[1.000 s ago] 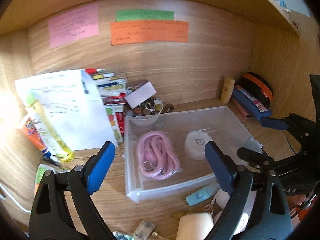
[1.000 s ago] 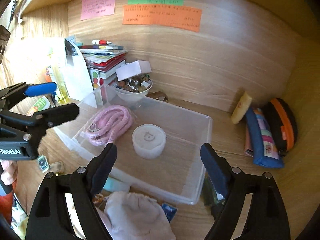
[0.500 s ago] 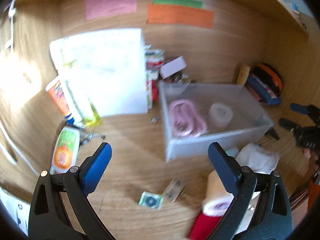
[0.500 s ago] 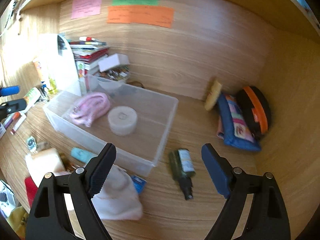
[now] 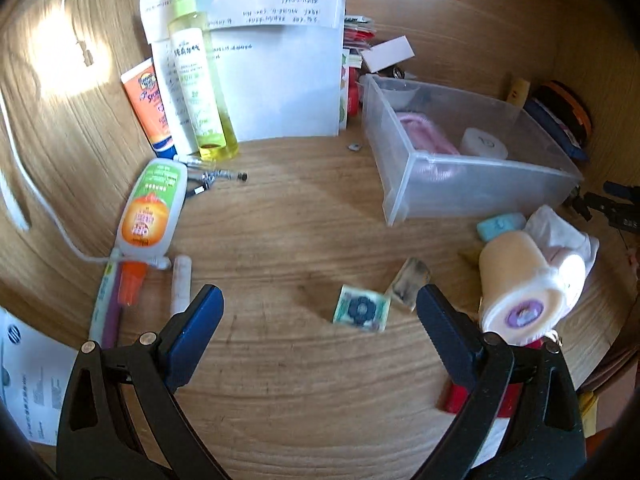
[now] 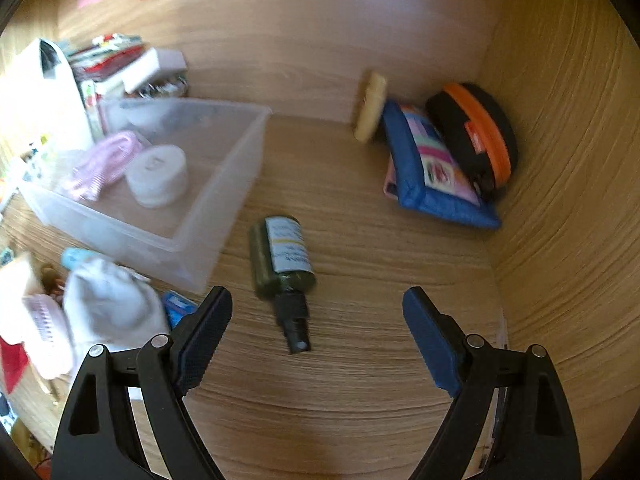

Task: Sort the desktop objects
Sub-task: 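Move left tool to the patterned card while right tool approaches green bottle, then grasp the patterned card with left tool while right tool grasps green bottle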

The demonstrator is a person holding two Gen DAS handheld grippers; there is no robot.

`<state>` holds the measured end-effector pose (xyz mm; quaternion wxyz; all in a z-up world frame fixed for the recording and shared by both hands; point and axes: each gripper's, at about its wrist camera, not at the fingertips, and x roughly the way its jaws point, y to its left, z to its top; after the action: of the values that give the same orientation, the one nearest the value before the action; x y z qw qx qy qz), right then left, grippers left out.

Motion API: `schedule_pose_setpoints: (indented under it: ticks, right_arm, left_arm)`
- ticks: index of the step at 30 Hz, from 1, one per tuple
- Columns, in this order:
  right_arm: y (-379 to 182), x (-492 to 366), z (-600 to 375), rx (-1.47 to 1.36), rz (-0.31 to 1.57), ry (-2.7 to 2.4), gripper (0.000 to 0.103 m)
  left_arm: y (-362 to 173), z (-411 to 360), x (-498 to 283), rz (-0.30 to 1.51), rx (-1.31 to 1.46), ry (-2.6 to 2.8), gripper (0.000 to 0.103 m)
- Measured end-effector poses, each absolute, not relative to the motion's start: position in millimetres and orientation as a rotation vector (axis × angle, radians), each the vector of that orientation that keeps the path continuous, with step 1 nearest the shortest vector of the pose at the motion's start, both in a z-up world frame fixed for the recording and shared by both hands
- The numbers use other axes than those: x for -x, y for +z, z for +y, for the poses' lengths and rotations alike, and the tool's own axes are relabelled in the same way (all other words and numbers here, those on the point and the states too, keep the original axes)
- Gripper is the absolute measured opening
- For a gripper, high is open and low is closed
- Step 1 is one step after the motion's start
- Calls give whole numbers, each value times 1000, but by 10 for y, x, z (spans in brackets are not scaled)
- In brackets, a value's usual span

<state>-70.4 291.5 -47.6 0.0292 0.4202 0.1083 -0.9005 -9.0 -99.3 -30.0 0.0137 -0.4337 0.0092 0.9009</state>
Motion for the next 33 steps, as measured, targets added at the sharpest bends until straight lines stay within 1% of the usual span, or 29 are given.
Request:
schedule_pose_setpoints:
  ticks: [4,9,15,17,18,19,20,22,23,24,26,27,30,32,33]
  right_arm:
    - [-598,899,2942,-1351,308,-2720,86]
    - [-710,1045,2915,-1385,285,-2651,85]
    - [-793,1168,2863,-1403,251,-2592,82]
    - [-808,1204,2855,-1408,239,-2577,74]
    - [-811,1210,2843,-1410,243,-2573,71]
    - [-815,1213,2827,-1410,253,-2571,66]
    - [-820,1216,2810,-1410,264,-2570,63]
    - [-835,1223,2783,-1416,274,-2557,60]
    - [-841,1226,2773,-1416,277,-2554,55]
    - [-850,1228,2764,-1419,278,-2551,52]
    - [-851,1222,2762,-1414,265,-2541,43]
    - [-850,1222,2761,-1413,258,-2537,42]
    - [-851,1195,2792,-1415,237,-2537,41]
    - [-848,1177,2823,-1416,211,-2535,40]
    - [-846,1176,2848,-1414,197,-2537,40]
  left_arm:
    - [-422,-946,40,84,1357,2779,98]
    - [-567,-869,99,109,1397,2722,98]
    - [-667,-826,229,145,1432,2706,97]
    - [-674,-824,249,149,1429,2714,91]
    - [-679,-826,260,148,1433,2711,86]
    - [-672,-835,266,132,1427,2707,84]
    - [-667,-842,268,128,1423,2709,82]
    - [-666,-857,273,126,1419,2716,76]
    - [-668,-869,276,120,1415,2714,74]
    - [-670,-878,278,110,1413,2710,70]
    - [-689,-902,293,103,1424,2703,62]
    - [-706,-905,303,106,1434,2702,59]
    - [-714,-930,291,82,1425,2704,58]
    - [-713,-933,276,77,1417,2711,52]
    - [-710,-930,270,77,1414,2715,44]
